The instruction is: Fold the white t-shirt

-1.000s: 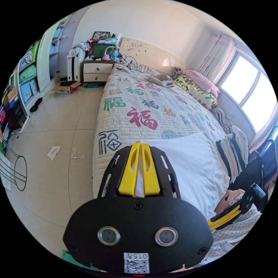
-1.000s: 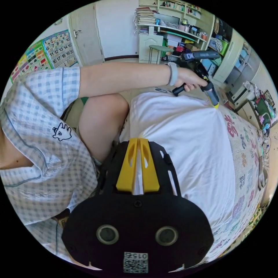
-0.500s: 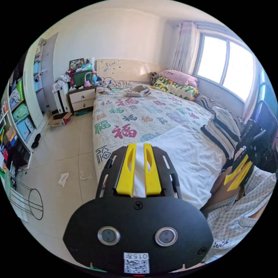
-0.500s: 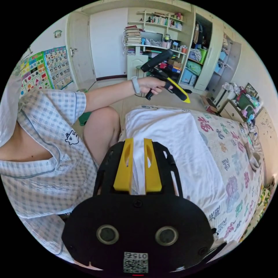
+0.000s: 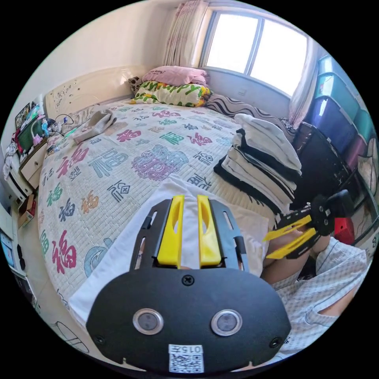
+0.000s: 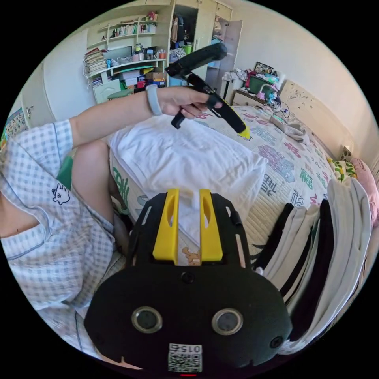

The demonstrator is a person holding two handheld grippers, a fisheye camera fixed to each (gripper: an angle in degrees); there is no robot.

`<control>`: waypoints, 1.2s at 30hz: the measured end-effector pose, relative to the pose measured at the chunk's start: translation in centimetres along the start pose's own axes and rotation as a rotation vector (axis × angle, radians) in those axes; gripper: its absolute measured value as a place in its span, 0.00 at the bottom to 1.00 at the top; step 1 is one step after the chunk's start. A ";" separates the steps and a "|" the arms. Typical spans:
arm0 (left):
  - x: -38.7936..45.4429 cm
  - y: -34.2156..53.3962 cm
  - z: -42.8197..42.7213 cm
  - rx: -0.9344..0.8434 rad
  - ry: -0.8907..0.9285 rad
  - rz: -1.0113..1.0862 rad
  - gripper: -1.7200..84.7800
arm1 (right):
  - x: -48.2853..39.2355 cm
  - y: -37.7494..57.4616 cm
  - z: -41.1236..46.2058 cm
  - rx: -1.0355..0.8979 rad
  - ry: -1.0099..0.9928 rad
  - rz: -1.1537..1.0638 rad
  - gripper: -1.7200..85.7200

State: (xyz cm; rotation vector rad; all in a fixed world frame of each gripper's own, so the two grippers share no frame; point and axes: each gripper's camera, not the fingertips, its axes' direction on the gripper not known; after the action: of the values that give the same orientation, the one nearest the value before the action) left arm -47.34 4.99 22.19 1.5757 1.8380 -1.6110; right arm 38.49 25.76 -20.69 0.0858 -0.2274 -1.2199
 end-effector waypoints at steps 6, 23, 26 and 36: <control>0.9 -6.2 10.1 -0.193 -0.166 -0.080 0.10 | -1.3 -0.2 4.1 -0.132 0.124 -0.109 0.07; -2.1 -4.1 6.6 -0.135 -0.064 -0.117 0.09 | 1.7 1.6 -0.7 0.015 -0.015 0.006 0.07; -2.2 0.5 -1.5 -0.047 -0.059 -0.080 0.10 | 2.2 2.0 -2.7 0.152 -0.009 0.027 0.08; -5.2 25.2 -27.0 0.217 -0.223 -0.351 0.11 | -0.3 -6.4 1.9 0.151 -0.042 -0.021 0.08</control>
State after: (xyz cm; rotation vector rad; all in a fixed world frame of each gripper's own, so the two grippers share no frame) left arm -13.00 19.56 21.72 1.1286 1.9493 -2.1050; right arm 32.10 23.92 -20.05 0.1937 -0.3562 -1.2255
